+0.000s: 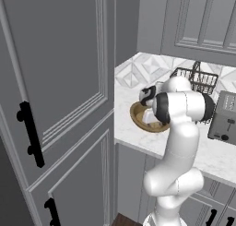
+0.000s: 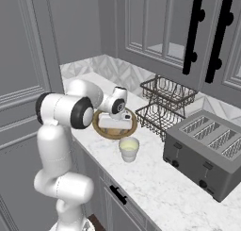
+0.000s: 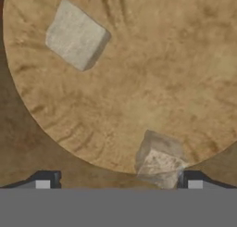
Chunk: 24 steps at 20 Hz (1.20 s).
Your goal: Grab a lemon wedge from the fridge and one ice cube from the ice bowl, and put them in the glass of lemonade.
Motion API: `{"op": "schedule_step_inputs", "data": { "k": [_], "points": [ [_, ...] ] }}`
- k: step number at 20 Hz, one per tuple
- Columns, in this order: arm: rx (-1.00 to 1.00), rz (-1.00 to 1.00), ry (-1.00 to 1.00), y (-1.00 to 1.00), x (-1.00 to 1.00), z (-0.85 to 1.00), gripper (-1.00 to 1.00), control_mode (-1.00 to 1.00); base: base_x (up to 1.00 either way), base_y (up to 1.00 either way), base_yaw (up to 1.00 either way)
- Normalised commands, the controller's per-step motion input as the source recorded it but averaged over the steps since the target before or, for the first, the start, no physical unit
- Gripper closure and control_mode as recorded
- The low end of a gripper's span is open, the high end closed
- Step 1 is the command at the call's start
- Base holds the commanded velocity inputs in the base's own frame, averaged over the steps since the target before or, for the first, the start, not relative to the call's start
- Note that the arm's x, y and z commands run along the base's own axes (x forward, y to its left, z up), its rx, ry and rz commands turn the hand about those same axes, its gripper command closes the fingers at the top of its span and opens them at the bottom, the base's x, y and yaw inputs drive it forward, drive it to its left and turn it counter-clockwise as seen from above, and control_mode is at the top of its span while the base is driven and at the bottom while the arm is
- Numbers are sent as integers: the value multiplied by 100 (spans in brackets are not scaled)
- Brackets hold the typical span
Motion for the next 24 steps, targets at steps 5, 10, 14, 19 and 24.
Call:
{"op": "schedule_step_inputs", "data": {
  "k": [5,10,14,19,24],
  "points": [
    [0,0,0,0,-11,-5,-100,-100,0,0,0],
    [1,0,0,0,0,-17,-100,-100,0,0,0],
    [4,0,0,0,-10,-22,-100,-100,0,0,0],
    [4,0,0,0,0,-34,100,-100,0,0,0],
    [1,0,3,0,0,-18,100,-100,0,0,0]
  ]
}}
